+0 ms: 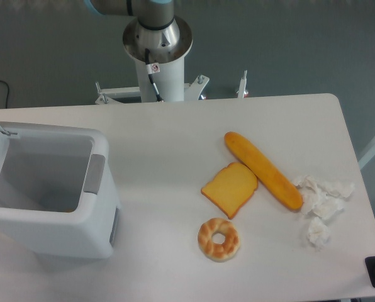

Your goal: Close the trash can

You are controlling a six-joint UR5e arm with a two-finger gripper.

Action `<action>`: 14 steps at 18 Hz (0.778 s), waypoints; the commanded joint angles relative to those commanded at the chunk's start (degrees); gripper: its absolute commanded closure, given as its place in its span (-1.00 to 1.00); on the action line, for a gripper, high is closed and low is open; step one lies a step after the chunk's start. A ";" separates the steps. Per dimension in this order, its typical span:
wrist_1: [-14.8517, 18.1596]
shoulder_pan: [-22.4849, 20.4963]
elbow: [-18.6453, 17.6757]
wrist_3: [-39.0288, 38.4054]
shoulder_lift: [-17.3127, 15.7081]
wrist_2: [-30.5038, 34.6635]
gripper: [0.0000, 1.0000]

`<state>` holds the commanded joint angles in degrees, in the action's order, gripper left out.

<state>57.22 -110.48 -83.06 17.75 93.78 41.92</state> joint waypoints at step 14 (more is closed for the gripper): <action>-0.09 0.26 -0.26 0.18 1.41 2.81 -1.00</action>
<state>57.13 -110.21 -83.32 17.93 95.19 44.74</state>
